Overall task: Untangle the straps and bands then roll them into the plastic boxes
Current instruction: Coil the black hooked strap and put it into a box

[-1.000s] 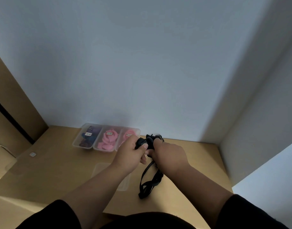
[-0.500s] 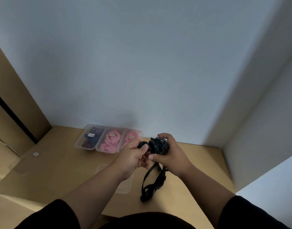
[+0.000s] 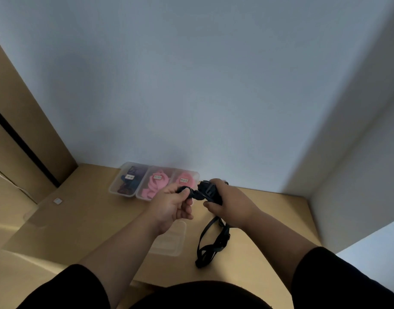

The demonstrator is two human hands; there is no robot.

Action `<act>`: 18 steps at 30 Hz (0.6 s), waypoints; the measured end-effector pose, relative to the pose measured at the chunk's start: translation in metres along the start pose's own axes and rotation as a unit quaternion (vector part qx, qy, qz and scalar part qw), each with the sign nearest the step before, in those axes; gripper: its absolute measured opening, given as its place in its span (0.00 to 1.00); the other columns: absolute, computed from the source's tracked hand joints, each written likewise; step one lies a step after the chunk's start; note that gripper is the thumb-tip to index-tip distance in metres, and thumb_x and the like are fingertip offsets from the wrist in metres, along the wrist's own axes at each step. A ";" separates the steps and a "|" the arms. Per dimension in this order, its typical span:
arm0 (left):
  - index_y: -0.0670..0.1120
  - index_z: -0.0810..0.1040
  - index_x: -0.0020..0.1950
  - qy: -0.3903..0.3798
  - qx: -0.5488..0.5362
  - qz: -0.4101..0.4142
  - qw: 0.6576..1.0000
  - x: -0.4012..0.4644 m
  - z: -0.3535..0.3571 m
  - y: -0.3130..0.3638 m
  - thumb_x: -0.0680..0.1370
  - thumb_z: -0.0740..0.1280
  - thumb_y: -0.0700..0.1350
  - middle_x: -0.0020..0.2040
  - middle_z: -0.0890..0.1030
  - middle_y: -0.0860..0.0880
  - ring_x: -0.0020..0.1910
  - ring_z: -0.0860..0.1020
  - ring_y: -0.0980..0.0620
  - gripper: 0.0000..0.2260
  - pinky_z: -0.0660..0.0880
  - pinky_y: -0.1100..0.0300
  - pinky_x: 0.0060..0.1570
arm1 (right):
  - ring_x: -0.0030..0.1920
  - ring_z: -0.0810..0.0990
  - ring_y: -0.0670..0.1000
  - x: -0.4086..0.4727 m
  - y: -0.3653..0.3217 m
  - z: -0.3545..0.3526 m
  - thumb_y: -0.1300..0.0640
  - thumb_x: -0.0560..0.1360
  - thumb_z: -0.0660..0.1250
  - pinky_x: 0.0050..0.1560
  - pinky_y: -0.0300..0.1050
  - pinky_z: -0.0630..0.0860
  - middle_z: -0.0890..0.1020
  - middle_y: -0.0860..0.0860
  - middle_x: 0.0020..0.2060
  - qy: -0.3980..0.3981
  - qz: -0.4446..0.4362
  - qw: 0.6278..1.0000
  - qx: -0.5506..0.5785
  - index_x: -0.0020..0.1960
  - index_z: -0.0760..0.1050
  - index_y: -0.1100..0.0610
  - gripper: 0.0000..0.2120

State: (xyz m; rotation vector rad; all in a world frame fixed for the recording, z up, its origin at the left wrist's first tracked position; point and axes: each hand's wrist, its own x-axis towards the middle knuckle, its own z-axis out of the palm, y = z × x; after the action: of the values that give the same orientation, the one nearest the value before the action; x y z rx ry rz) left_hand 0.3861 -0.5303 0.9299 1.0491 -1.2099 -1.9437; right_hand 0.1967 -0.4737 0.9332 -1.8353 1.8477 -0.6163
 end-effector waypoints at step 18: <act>0.38 0.77 0.50 0.054 0.012 -0.032 0.998 -0.002 -0.042 0.014 0.82 0.63 0.39 0.32 0.77 0.43 0.29 0.78 0.45 0.06 0.80 0.53 0.31 | 0.59 0.75 0.53 0.021 -0.009 0.005 0.43 0.79 0.65 0.52 0.51 0.75 0.80 0.48 0.59 -0.029 -0.057 0.989 -0.131 0.72 0.63 0.48 0.24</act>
State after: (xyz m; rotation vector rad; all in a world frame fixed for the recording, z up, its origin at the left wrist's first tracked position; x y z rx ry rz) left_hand 0.4250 -0.5518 0.9318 1.2034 -1.1551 -1.8991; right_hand 0.2070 -0.4945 0.9344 -2.1144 1.8675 -0.3660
